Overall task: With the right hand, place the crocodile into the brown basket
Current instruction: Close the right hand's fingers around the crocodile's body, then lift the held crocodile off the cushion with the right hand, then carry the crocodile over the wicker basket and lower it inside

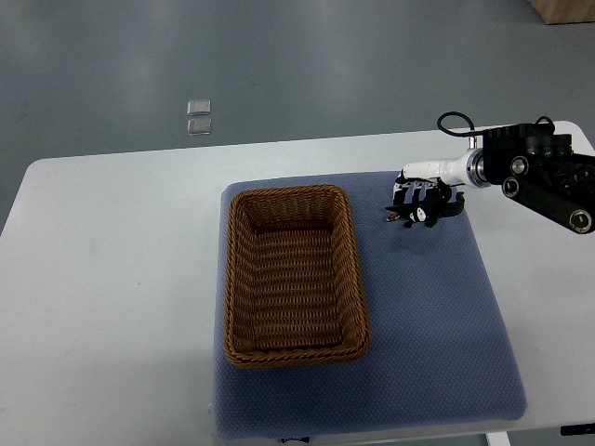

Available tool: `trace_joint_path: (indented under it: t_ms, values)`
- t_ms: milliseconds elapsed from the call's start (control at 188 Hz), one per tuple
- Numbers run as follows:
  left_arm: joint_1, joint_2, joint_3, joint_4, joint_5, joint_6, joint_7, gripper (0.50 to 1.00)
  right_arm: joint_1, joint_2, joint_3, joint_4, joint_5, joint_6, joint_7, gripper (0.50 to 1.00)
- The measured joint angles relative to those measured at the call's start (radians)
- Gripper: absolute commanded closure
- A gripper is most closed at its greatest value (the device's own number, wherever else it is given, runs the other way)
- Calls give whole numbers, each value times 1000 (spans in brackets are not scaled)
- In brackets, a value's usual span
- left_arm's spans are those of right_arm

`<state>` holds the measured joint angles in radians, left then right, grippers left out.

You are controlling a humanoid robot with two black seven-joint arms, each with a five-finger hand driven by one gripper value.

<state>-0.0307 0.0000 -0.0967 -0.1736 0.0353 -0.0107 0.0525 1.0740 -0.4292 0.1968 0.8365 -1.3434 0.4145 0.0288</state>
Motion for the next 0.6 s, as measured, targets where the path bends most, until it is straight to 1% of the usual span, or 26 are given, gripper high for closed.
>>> trace_joint_path:
  t_ms: [368,597]
  values:
    - [0,0,0,-1,0,0,0,500,122,-66,11,34,18,76,2,1000]
    - [0,0,0,-1,0,0,0,500,203,-82,13,90,67,91,1,1000]
